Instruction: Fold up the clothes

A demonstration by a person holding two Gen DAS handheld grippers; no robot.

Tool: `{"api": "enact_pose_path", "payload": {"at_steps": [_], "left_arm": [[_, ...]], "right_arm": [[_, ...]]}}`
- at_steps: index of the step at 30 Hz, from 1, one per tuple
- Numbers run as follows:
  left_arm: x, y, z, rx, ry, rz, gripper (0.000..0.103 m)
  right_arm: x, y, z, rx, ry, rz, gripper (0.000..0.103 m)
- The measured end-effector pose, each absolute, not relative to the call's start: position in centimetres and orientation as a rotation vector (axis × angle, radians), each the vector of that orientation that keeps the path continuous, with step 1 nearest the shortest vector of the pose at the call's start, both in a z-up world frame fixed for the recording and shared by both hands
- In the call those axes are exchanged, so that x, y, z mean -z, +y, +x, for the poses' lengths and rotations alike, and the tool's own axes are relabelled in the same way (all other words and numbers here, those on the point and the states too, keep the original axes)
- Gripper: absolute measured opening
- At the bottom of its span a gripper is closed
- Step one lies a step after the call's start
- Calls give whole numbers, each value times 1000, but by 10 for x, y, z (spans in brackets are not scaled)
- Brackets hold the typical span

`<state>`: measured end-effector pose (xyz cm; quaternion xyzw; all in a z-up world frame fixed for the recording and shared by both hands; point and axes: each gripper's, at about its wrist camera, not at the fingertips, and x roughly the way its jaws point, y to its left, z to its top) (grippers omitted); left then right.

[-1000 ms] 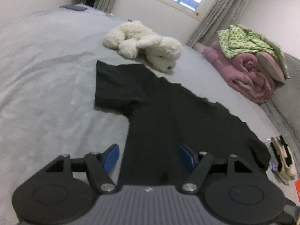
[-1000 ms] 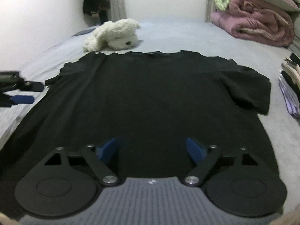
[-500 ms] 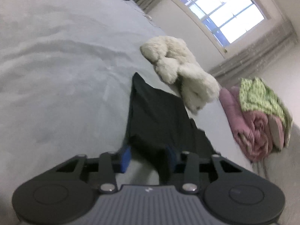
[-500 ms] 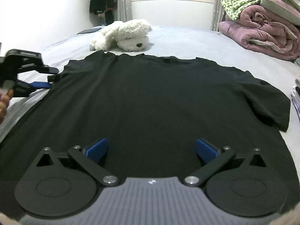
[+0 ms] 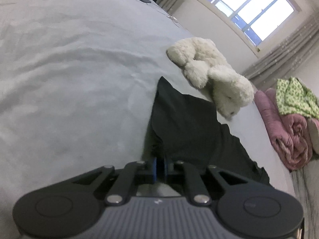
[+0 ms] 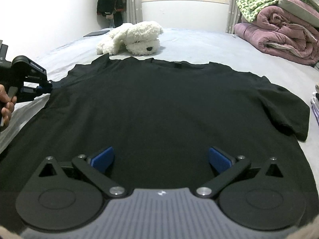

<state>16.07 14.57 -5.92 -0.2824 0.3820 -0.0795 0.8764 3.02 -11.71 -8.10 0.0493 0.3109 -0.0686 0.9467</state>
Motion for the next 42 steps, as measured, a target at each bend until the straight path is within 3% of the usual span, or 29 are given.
{"api": "enact_pose_path", "payload": {"at_steps": [1, 3, 6, 13, 14, 16, 17, 25, 28, 31, 32, 33, 37, 40, 41, 42], "left_arm": [[56, 146, 163, 171, 798, -581, 16], [50, 147, 169, 173, 785, -562, 40], [45, 151, 190, 189, 762, -538, 49], [56, 150, 249, 253, 755, -597, 43], [57, 148, 255, 256, 749, -598, 37], [59, 145, 262, 254, 748, -599, 5], [59, 144, 263, 246, 748, -598, 3], [54, 142, 243, 89, 697, -499, 3], [53, 144, 245, 78, 718, -509, 8], [41, 149, 235, 88, 720, -503, 24], [38, 151, 230, 105, 719, -504, 36], [36, 153, 223, 123, 727, -506, 41], [38, 154, 202, 173, 798, -540, 41], [47, 145, 189, 202, 850, -562, 36], [50, 141, 186, 195, 854, -543, 13], [51, 138, 184, 181, 859, -531, 2]], "right_arm": [[80, -119, 30, 136, 633, 109, 103], [76, -122, 31, 131, 632, 131, 103], [72, -132, 33, 141, 619, 200, 103], [77, -136, 34, 136, 620, 209, 103], [79, -134, 34, 136, 622, 189, 103], [81, -130, 35, 135, 626, 155, 103], [82, -129, 36, 134, 629, 139, 103], [83, -131, 35, 130, 625, 141, 103], [83, -131, 36, 128, 626, 141, 103], [83, -131, 37, 125, 627, 142, 103], [83, -132, 38, 123, 628, 142, 103], [83, -132, 38, 121, 629, 141, 103], [81, -134, 38, 123, 627, 161, 103], [78, -136, 37, 129, 626, 195, 103], [77, -137, 36, 133, 625, 211, 103], [76, -138, 36, 135, 624, 225, 103]]}}
